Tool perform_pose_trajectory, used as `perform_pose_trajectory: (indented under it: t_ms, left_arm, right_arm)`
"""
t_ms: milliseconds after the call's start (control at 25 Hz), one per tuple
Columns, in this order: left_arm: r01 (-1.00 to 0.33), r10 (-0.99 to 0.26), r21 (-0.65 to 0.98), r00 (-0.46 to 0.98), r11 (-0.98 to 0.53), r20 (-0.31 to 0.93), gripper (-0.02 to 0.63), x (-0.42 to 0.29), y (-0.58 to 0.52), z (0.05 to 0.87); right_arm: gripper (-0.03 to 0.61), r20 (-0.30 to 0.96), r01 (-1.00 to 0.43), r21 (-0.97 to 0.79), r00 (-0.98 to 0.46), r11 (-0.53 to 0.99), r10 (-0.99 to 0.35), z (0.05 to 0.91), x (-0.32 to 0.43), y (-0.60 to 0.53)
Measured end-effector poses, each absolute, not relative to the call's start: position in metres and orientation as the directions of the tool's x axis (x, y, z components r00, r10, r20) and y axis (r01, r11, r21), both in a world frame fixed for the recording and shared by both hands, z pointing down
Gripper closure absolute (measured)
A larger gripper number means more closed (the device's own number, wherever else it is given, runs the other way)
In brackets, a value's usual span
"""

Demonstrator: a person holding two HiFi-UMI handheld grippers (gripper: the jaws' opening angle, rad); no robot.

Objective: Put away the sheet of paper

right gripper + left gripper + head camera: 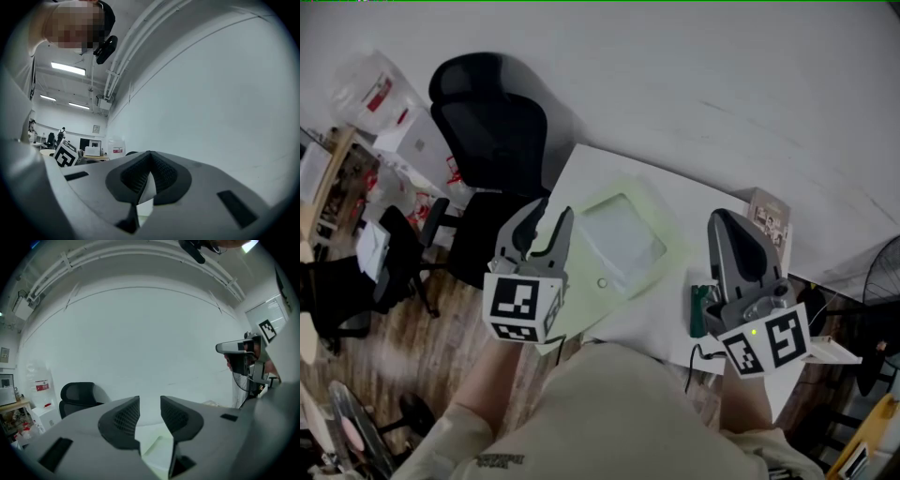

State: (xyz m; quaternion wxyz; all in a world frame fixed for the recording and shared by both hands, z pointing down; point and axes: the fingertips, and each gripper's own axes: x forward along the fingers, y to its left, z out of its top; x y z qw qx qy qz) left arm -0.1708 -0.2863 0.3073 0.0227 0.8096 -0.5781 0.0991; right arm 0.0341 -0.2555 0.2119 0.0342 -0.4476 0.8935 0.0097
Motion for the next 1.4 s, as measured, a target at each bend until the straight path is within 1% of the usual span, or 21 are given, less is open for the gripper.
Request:
perform_pose_trajectory:
  t_ms: [200, 240, 360, 520, 760, 1120, 1400]
  left_arm:
    - [-0.945, -0.945, -0.074, 0.31, -0.318, 0.102, 0.541, -0.179, -0.275, 0.274]
    - [-0.946, -0.947, -0.082, 0.307, -0.314, 0.091, 0.566, -0.18, -0.273, 0.269]
    - [-0.946, -0.953, -0.121, 0.296, -0.301, 0.06, 0.58, -0.184, -0.266, 0.257]
    - [-0.943, -0.952, -0.13, 0.304, -0.307, 0.044, 0.589, -0.19, -0.252, 0.249]
    - [-0.932, -0.938, -0.101, 0.345, -0.347, 0.036, 0.594, -0.195, -0.233, 0.249]
    - [-0.941, -0.935, -0.041, 0.327, -0.335, 0.136, 0.594, -0.204, -0.209, 0.295]
    - [-0.943, -0.936, -0.045, 0.32, -0.33, 0.147, 0.594, -0.209, -0.203, 0.3]
  right_arm:
    - [0.555, -0.088, -0.791, 0.001, -0.609, 0.611, -0.788, 0.2, 0.029, -0.247]
    - [0.555, -0.089, -0.79, 0.001, -0.611, 0.614, -0.786, 0.199, 0.029, -0.246]
    - [0.555, -0.077, -0.779, 0.009, -0.626, 0.627, -0.776, 0.199, 0.026, -0.239]
    - [0.555, -0.059, -0.767, 0.031, -0.642, 0.641, -0.764, 0.199, 0.023, -0.227]
    - [0.555, -0.025, -0.747, 0.012, -0.664, 0.664, -0.747, 0.209, 0.012, -0.214]
    - [0.555, 0.065, -0.743, -0.021, -0.668, 0.669, -0.741, 0.244, 0.002, -0.211]
    - [0.555, 0.087, -0.729, -0.025, -0.683, 0.684, -0.725, 0.254, -0.008, -0.212]
